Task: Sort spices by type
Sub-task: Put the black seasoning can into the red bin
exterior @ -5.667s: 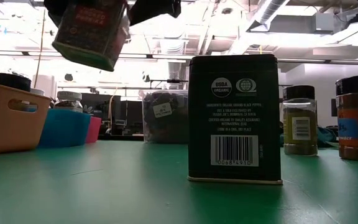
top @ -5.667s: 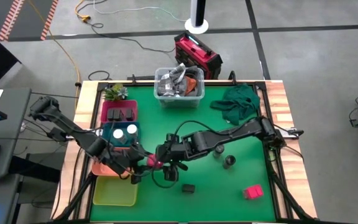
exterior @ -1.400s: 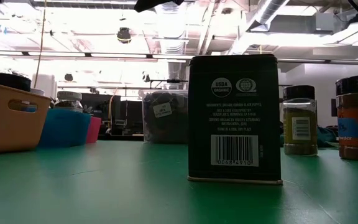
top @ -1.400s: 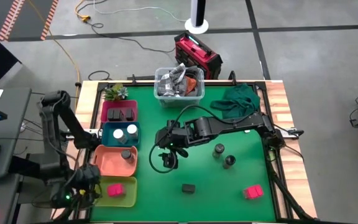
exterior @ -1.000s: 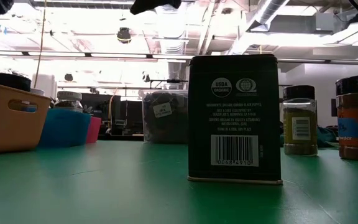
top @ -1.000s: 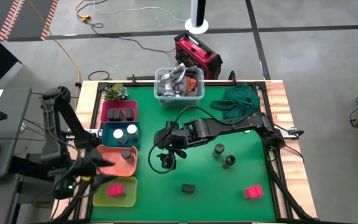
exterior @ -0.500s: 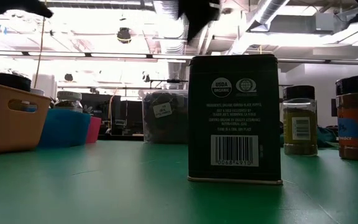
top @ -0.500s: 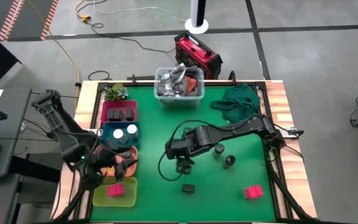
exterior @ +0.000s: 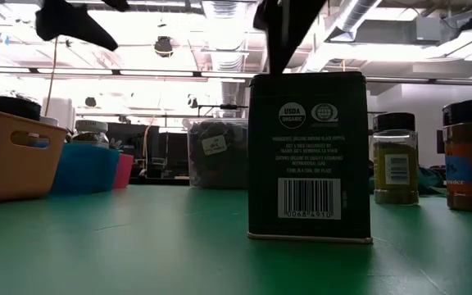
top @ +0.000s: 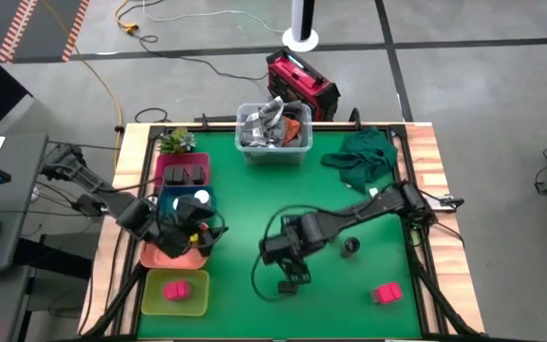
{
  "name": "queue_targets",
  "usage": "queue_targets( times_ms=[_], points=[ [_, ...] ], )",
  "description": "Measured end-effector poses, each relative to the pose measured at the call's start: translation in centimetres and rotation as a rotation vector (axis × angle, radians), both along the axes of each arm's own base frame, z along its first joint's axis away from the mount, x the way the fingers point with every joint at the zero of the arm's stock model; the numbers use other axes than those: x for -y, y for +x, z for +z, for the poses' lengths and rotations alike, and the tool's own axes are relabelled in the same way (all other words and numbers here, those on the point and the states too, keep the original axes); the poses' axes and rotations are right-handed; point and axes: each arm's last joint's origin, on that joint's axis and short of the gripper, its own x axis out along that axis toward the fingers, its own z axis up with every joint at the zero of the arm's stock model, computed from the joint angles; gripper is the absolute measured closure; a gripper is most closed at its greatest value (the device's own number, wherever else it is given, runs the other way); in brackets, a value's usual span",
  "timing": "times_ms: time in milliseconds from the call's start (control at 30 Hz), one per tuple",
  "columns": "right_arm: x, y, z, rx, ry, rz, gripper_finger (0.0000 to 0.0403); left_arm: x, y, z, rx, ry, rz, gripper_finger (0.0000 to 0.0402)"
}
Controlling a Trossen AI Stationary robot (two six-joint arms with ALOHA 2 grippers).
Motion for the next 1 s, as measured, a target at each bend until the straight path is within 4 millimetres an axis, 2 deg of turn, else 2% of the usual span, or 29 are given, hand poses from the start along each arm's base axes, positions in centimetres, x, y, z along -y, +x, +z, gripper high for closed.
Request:
queue_targets(
  times_ms=[133, 300, 467, 600, 700, 867, 1000],
  points=[
    [-1.6, -0.6, 0.1, 0.02, -0.044, 0.112, 0.0075, -1.1, 0.7, 0.1, 0.008, 0.005, 0.053, 0.01],
    [-1.8, -1.1, 1.6, 0.083, -0.053, 0.169, 0.0075, -1.0, 1.9, 1.1, 0.098, 0.042, 0.004, 0.01],
    [-0.6, -2.7, 4.5, 0.181, -0.113, 0.137, 0.0075, 0.3, 4.0, 1.5, 0.163, 0.166, -0.168, 0.01],
    [1.6, -4.7, 5.8, 0.251, -0.118, 0.016, 0.0075, 1.7, 6.0, 0.4, 0.198, 0.089, -0.267, 0.01],
    [3.0, -6.7, 5.7, 0.264, -0.1, -0.061, 0.0075, 2.8, 7.6, -0.9, 0.203, 0.039, -0.351, 0.01],
    [5.0, -9.5, 4.0, 0.237, -0.08, -0.182, 0.0075, 4.1, 10.0, -3.4, 0.181, -0.008, -0.454, 0.01],
    [6.3, -11.1, 2.5, 0.219, -0.091, -0.304, 0.0075, 4.6, 12.4, -4.0, 0.111, 0.002, -0.547, 0.01]
  ],
)
